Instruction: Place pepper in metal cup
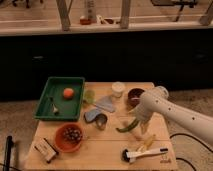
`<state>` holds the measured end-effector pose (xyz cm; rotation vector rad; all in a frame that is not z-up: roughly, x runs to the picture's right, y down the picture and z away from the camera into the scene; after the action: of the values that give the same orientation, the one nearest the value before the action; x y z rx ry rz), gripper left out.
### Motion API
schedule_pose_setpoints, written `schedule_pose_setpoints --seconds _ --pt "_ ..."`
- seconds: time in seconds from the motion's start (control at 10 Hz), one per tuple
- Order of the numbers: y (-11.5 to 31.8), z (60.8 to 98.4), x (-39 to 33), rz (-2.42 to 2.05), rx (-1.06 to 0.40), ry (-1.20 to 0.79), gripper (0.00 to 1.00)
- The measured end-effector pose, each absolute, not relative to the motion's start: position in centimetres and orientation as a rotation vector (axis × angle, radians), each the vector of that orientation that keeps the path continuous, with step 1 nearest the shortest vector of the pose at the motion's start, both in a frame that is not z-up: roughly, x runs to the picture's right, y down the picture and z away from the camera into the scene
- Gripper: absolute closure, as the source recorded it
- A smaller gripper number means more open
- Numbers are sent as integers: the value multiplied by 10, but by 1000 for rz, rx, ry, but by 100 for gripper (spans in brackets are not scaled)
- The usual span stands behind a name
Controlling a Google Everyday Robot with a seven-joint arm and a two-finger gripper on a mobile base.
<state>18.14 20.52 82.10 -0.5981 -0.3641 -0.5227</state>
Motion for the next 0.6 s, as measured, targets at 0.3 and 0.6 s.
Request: schedule_pose_setpoints --seconds 0.3,0.6 --pt "216 839 177 -521 -629 -384 55" --pt "215 844 178 -517 -636 -396 87"
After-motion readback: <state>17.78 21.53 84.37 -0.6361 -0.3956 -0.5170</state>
